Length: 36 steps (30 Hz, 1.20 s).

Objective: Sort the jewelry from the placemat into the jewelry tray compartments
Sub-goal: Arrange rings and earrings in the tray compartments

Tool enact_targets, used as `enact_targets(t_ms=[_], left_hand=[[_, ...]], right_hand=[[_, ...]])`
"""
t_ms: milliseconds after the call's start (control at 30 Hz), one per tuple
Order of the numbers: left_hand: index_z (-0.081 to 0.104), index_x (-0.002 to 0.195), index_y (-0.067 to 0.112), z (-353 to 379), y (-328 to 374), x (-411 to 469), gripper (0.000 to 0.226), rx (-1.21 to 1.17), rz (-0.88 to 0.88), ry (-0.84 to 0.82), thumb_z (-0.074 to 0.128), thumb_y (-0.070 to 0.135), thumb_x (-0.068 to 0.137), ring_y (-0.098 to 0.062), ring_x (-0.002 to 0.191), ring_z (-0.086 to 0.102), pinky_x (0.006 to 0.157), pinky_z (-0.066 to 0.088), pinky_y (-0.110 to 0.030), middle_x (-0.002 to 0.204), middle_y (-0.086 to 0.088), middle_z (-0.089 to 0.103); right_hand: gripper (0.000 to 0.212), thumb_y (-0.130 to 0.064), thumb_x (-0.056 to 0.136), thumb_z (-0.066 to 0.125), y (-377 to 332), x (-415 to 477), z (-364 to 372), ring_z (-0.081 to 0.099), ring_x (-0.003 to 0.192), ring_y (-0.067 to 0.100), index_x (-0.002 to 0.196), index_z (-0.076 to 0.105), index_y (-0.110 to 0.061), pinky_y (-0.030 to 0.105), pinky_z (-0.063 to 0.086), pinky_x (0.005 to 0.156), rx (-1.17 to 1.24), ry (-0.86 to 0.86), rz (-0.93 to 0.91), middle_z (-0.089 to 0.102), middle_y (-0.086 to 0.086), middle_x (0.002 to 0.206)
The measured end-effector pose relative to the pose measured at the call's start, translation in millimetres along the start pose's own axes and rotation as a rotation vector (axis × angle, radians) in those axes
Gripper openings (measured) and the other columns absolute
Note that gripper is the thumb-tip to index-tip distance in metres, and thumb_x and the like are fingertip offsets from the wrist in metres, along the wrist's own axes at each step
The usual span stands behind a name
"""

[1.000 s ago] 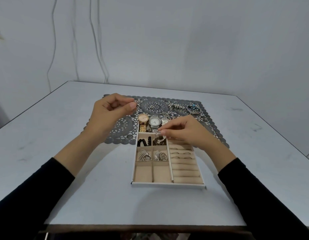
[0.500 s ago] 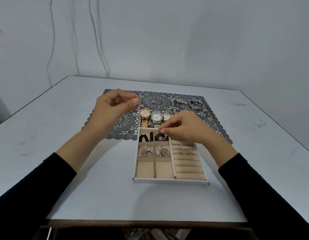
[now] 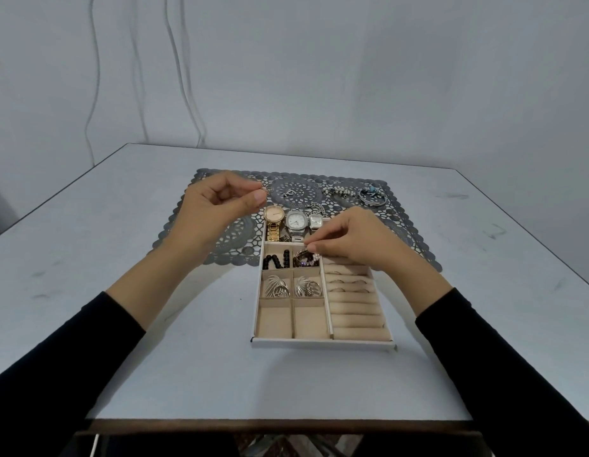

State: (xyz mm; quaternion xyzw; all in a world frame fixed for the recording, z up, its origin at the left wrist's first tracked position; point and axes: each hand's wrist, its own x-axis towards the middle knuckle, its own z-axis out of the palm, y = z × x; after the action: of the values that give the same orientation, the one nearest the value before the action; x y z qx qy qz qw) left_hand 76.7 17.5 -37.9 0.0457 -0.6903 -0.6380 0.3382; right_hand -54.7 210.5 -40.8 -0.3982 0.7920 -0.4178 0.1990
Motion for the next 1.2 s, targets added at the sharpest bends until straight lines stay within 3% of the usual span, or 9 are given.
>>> enact_targets(t_ms=[167,233,300,433,533,634,767,967,1200], left_hand=[[0.070,0.088,0.011,-0.4,-1.7,-0.5,0.017,-0.002,-0.007,-0.006,0.075,0.014,0.072,-0.008,0.074,0.071,0.076,0.056,-0.020,0.073,0.005,0.073],[0.070,0.088,0.011,-0.6,-1.2,-0.4,0.016,-0.009,-0.008,-0.007,0.075,0.014,0.072,-0.008,0.075,0.071,0.076,0.057,-0.021,0.073,0.005,0.074],[0.070,0.088,0.011,-0.2,-0.3,-0.8,0.016,-0.018,-0.009,-0.007,0.075,0.013,0.072,-0.008,0.075,0.071,0.076,0.056,-0.020,0.073,0.005,0.074],[0.069,0.089,0.009,2.7,1.2,-2.4,0.018,-0.012,-0.006,-0.014,0.074,0.011,0.072,-0.007,0.074,0.071,0.074,0.056,-0.018,0.073,0.006,0.074],[0.069,0.090,0.007,5.4,2.5,-3.4,0.018,-0.012,-0.013,-0.025,0.074,0.010,0.072,-0.009,0.076,0.072,0.074,0.056,-0.019,0.075,0.005,0.074],[0.068,0.089,0.008,6.7,2.6,-4.4,0.013,0.000,-0.013,-0.039,0.072,0.004,0.077,-0.008,0.075,0.072,0.074,0.056,-0.018,0.074,0.006,0.074],[0.068,0.089,0.008,6.9,3.0,-5.8,0.013,0.018,-0.006,-0.033,0.070,-0.002,0.081,-0.006,0.074,0.072,0.072,0.056,-0.017,0.072,0.007,0.074],[0.073,0.083,0.016,9.5,5.8,-7.3,0.013,-0.012,-0.021,-0.027,0.074,0.012,0.070,-0.007,0.074,0.072,0.074,0.056,-0.018,0.072,0.006,0.074],[0.077,0.076,0.026,13.7,3.6,-8.9,0.013,-0.033,-0.013,-0.065,0.076,0.014,0.069,-0.014,0.079,0.073,0.076,0.057,-0.021,0.078,0.001,0.076]], right_hand=[[0.010,-0.018,0.084,0.073,4.3,-1.5,-5.1,0.050,0.048,0.022,0.093,0.078,-0.016,0.029,0.044,0.045,0.095,0.014,-0.040,0.067,0.017,0.068],[0.011,-0.020,0.084,0.072,5.0,-3.7,-9.5,0.065,0.069,0.034,0.094,0.077,-0.019,0.042,0.059,0.068,0.088,0.090,-0.063,0.073,0.015,0.083],[0.013,-0.021,0.085,0.071,10.0,-6.4,-15.0,0.070,0.084,0.022,0.097,0.076,-0.020,0.033,0.058,0.083,0.093,0.182,-0.083,0.075,0.003,0.086],[0.014,-0.016,0.088,0.067,31.5,-7.8,-20.7,0.065,0.076,-0.002,0.099,0.075,-0.021,0.012,0.049,0.070,0.066,0.434,-0.121,0.073,-0.008,0.086],[0.023,-0.013,0.090,0.064,50.0,-5.4,-22.0,0.062,0.087,0.001,0.111,0.070,-0.021,0.014,0.049,0.080,-0.124,0.567,-0.120,0.069,-0.008,0.100],[0.036,-0.016,0.092,0.062,60.5,-7.0,-23.8,0.051,0.111,0.002,0.128,0.060,-0.019,0.017,0.035,0.097,-0.271,0.535,-0.132,0.062,-0.006,0.122],[0.047,-0.026,0.097,0.055,70.6,-12.1,-26.0,0.043,0.131,0.012,0.141,0.046,-0.015,0.016,0.025,0.101,-0.416,0.462,-0.071,0.049,0.000,0.144],[0.051,-0.035,0.100,0.045,81.1,-19.5,-27.4,0.036,0.138,0.018,0.147,0.036,-0.019,0.026,0.029,0.106,-0.566,0.322,0.091,0.038,-0.001,0.152],[0.051,-0.037,0.102,0.035,89.2,-13.1,-28.4,0.017,0.147,0.020,0.149,0.032,-0.015,0.032,0.016,0.116,-0.612,0.230,0.127,0.024,0.003,0.158]])
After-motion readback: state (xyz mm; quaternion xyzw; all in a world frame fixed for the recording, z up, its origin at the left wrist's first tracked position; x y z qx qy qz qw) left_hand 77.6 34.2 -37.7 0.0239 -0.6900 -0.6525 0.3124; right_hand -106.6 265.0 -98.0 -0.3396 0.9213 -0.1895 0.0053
